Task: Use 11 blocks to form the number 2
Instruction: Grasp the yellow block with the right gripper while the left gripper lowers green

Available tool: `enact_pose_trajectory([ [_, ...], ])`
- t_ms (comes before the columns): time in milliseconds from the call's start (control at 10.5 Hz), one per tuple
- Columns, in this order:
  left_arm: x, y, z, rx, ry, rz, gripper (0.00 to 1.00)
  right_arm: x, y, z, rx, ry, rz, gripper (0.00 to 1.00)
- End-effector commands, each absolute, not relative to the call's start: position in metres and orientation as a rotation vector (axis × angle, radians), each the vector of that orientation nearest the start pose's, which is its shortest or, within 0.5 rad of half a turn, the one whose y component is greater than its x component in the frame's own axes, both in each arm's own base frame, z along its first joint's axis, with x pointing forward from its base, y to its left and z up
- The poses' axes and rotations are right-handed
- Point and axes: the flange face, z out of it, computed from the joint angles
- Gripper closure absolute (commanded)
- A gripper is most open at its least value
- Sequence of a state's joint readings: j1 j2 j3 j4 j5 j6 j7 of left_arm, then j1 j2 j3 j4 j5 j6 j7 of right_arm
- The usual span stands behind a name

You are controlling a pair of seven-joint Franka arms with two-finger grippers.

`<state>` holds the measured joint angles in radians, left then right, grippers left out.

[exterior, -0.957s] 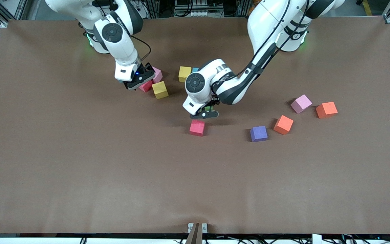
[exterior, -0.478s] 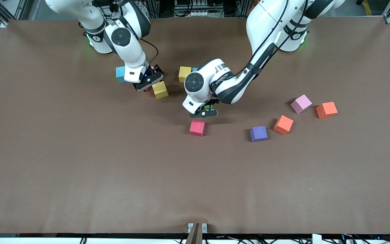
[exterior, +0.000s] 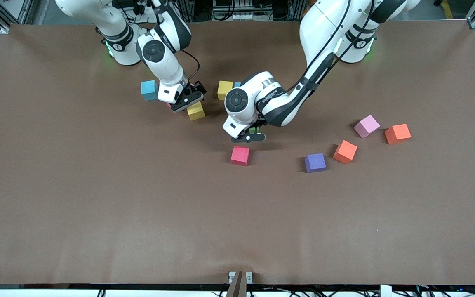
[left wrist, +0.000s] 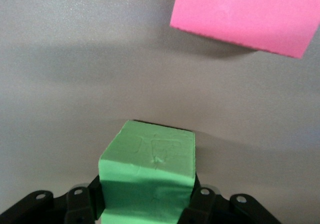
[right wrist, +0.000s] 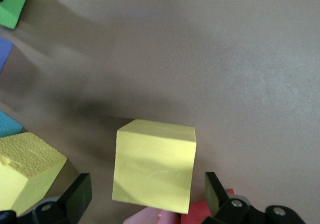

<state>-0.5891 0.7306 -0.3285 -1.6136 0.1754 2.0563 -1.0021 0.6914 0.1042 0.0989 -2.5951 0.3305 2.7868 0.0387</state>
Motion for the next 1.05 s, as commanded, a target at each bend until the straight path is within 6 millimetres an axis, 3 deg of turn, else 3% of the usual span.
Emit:
enact_pose_trajectory([
  [0, 0.420, -0.510, 0.192, -2.966, -0.044, 0.268, 0.54, 0.319, 0.317, 0.216, -2.903, -0.616, -0.045, 0.00],
  [957, 0.406, -0.514, 0.187, -2.953, -0.006, 0.271, 0.52, 0.321, 0.315, 0.199, -2.911, -0.653, -0.061, 0.02],
])
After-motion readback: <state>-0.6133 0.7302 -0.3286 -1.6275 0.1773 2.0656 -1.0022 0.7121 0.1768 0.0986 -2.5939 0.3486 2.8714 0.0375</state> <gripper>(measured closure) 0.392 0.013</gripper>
